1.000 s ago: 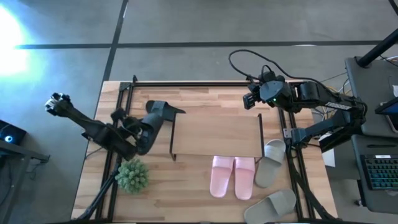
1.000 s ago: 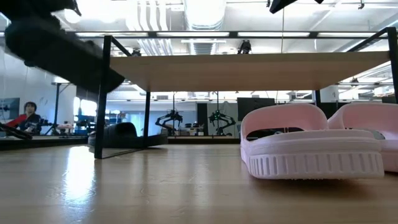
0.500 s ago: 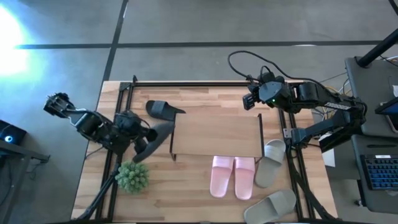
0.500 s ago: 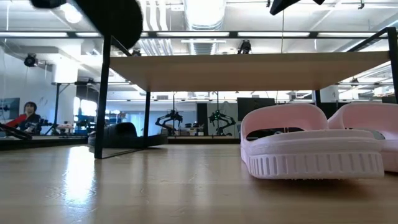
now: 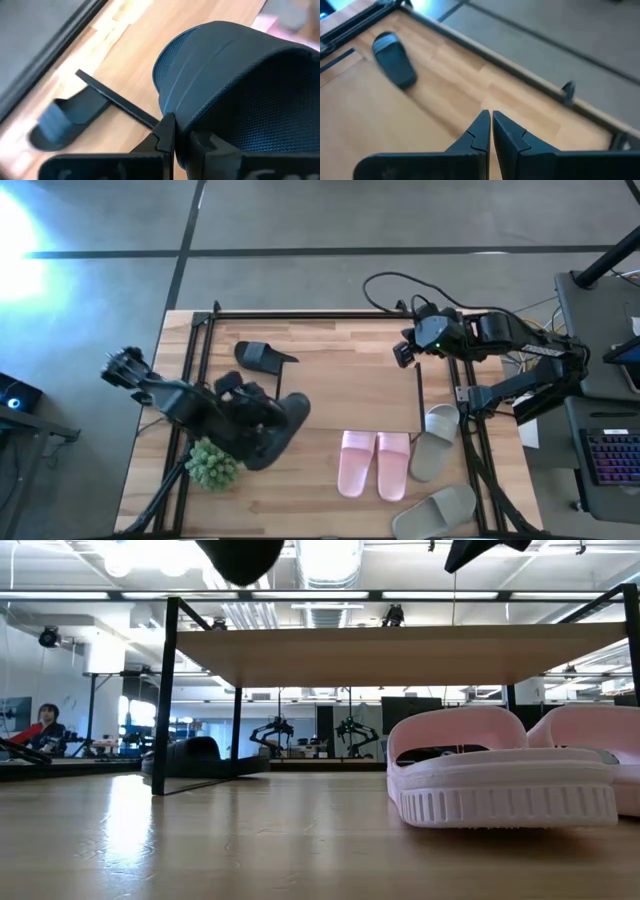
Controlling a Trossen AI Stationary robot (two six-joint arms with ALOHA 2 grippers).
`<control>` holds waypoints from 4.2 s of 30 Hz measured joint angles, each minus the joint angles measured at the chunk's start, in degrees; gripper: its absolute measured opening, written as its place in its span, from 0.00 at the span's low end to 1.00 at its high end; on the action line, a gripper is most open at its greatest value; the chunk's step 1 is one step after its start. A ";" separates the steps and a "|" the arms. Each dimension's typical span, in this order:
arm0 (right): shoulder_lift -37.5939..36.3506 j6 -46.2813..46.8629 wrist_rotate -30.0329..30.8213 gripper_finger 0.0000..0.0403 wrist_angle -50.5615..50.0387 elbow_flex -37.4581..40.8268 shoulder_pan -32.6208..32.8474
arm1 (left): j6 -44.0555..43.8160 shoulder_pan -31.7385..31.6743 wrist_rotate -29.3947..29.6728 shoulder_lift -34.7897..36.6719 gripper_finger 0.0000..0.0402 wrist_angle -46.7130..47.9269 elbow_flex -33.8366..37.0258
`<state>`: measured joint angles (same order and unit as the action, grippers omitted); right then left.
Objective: Pick and place slides into the shelf
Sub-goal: Put the bottom black slide to the center of the table
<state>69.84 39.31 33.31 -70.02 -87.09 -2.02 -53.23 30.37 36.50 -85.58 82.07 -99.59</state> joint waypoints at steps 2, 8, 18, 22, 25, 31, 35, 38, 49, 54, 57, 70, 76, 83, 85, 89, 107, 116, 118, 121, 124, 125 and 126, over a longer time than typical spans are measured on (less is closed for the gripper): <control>-0.05 1.03 -1.63 0.03 -1.21 0.00 0.72 | 0.86 0.00 0.02 -3.72 0.00 2.56 -3.29; -0.18 5.90 -2.85 0.03 -2.33 0.00 5.05 | 1.10 1.37 0.05 -11.37 0.00 3.29 -10.12; -0.22 14.69 -3.46 0.03 -2.18 0.00 13.18 | -9.25 13.24 2.06 -19.15 0.00 2.01 -15.01; -0.22 17.12 -3.35 0.03 -2.16 0.00 16.46 | -11.36 17.70 4.38 -23.18 0.00 0.83 -16.36; -0.22 17.68 -3.29 0.03 -2.16 0.00 18.61 | -11.43 18.93 5.68 -26.83 0.00 0.22 -17.11; -0.22 15.15 -3.24 0.03 -2.20 0.00 20.02 | -12.53 17.26 5.77 -34.41 0.00 -0.08 -17.40; -0.22 13.82 -3.29 0.03 -2.35 0.00 20.05 | -15.95 14.45 2.33 -38.64 0.00 1.42 -17.40; -0.22 13.19 -3.29 0.03 -3.18 0.00 20.17 | -18.94 13.10 1.53 -40.88 0.00 3.22 -17.42; -0.24 11.07 -3.29 0.03 -3.45 0.00 20.17 | -18.47 7.19 4.65 -44.35 0.00 3.88 -17.27; -0.28 10.74 -3.27 0.03 -3.47 0.00 20.17 | -13.49 5.33 4.09 -45.87 0.00 3.66 -17.14; -0.28 10.23 -3.24 0.03 -3.47 0.00 20.17 | -13.53 4.77 4.09 -46.41 0.00 2.89 -17.12; -0.28 8.63 -1.67 0.03 -3.47 0.00 20.13 | -13.51 2.35 -1.19 -46.50 0.34 -4.26 -14.12; -0.28 8.18 -1.59 0.03 -3.47 0.00 20.13 | -13.51 2.32 -1.45 -45.61 0.46 -3.03 -14.17; -0.28 7.14 -1.54 0.03 -3.47 0.00 20.13 | -13.65 3.22 -0.16 -42.33 0.47 -3.62 -14.30; -0.28 7.08 -1.34 0.03 -3.48 0.00 20.13 | -13.96 3.59 -1.72 -41.11 0.47 -3.62 -14.30; -0.28 6.66 -1.10 0.03 -3.55 0.00 20.13 | -16.54 4.44 -5.38 -38.48 0.47 -4.06 -14.30; -0.31 4.86 -0.06 0.03 -3.66 0.05 20.13 | -54.98 7.46 -10.92 -36.47 0.02 -1.75 -8.94; -0.31 4.15 -0.09 0.03 -3.62 0.78 20.11 | -65.00 7.56 -8.07 -29.82 0.00 -14.62 4.87; -0.31 4.15 -0.11 0.03 -3.57 1.26 20.13 | -64.89 7.12 -7.59 -28.13 0.00 -21.23 8.96; -0.31 4.15 -0.12 0.03 -3.55 2.13 20.13 | -64.92 6.69 -7.53 -27.02 0.00 -27.76 14.30; -0.31 4.15 -0.16 0.03 -3.56 3.17 20.13 | -64.98 6.45 -8.05 -27.04 0.00 -32.88 18.00; -0.31 4.15 -0.19 0.03 -3.56 3.43 20.13 | -64.98 6.35 -8.09 -27.04 0.00 -34.20 18.68; -0.31 4.15 -0.21 0.03 -3.56 3.63 20.13 | -65.01 6.30 -8.16 -27.01 0.00 -35.17 19.25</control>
<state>69.54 43.46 33.10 -73.58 -83.46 18.11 -118.24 36.67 28.35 -112.58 46.90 -80.34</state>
